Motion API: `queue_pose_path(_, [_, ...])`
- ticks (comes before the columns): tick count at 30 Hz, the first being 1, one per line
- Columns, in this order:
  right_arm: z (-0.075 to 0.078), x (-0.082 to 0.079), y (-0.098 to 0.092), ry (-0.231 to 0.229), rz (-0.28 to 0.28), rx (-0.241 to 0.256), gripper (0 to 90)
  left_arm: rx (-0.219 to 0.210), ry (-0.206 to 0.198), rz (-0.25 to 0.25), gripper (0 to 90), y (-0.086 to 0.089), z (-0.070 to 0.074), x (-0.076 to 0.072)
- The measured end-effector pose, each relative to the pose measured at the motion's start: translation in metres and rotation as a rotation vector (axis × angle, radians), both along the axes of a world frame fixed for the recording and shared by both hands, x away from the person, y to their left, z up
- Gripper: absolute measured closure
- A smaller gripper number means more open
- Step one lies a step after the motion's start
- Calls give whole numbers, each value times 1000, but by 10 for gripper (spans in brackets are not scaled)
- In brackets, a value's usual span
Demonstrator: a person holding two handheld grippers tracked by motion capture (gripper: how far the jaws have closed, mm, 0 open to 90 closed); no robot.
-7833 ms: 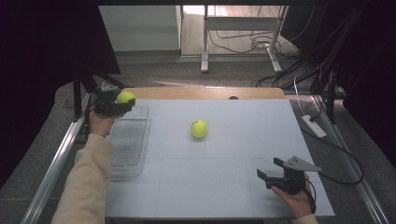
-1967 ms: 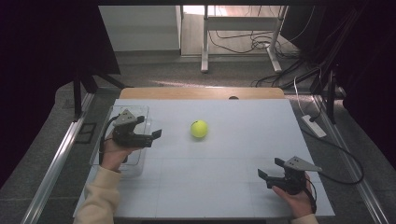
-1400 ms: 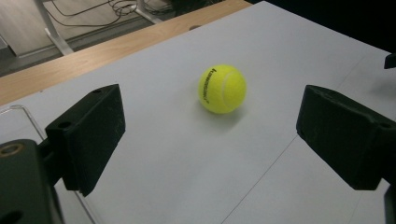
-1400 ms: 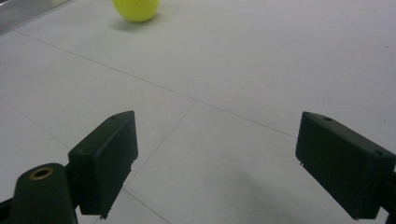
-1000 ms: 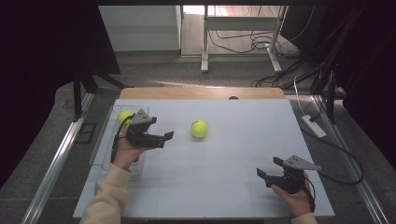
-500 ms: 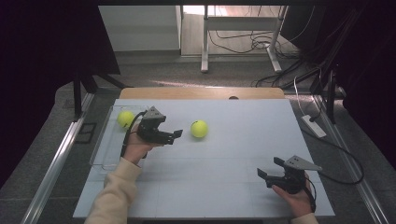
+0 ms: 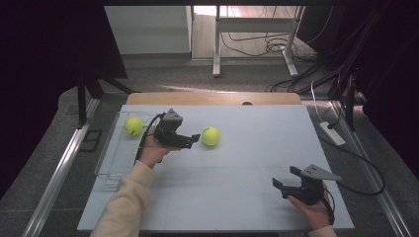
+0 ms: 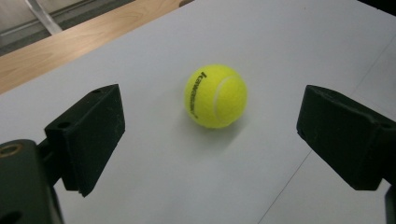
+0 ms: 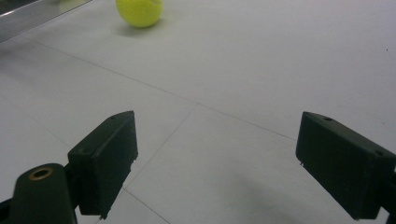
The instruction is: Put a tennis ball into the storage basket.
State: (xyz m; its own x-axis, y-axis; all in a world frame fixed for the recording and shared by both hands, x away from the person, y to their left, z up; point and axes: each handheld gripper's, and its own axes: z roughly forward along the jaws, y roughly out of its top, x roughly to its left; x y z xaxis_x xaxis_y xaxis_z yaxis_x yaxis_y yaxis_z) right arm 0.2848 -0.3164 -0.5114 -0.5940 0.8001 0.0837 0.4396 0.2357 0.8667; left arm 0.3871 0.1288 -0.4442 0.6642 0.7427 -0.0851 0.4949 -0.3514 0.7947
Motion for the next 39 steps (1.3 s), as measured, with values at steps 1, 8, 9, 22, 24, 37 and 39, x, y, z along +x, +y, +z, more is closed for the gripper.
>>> queue_pose_path(1, [0,0,0,0,0,0,131,5,-2,-1,86,-2,0,1])
queue_pose_path(8, [0,0,0,2,1,-1,131,29,16,2,82,-14,-4,10])
queue_pose_path(9, [0,0,0,2,1,-1,131,29,16,2,82,-14,-4,10])
queue_pose_path(22, [-1,0,-1,7,0,0,131,56,44,-4,78,-30,-9,23])
queue_pose_path(24, [-1,0,-1,7,2,1,130,60,46,-4,78,-31,-9,24])
queue_pose_path(37, [-1,0,-1,7,0,1,130,82,75,-9,72,-43,-16,36])
queue_pose_path(39, [-1,0,-1,7,0,1,130,78,82,-14,71,-44,-16,38])
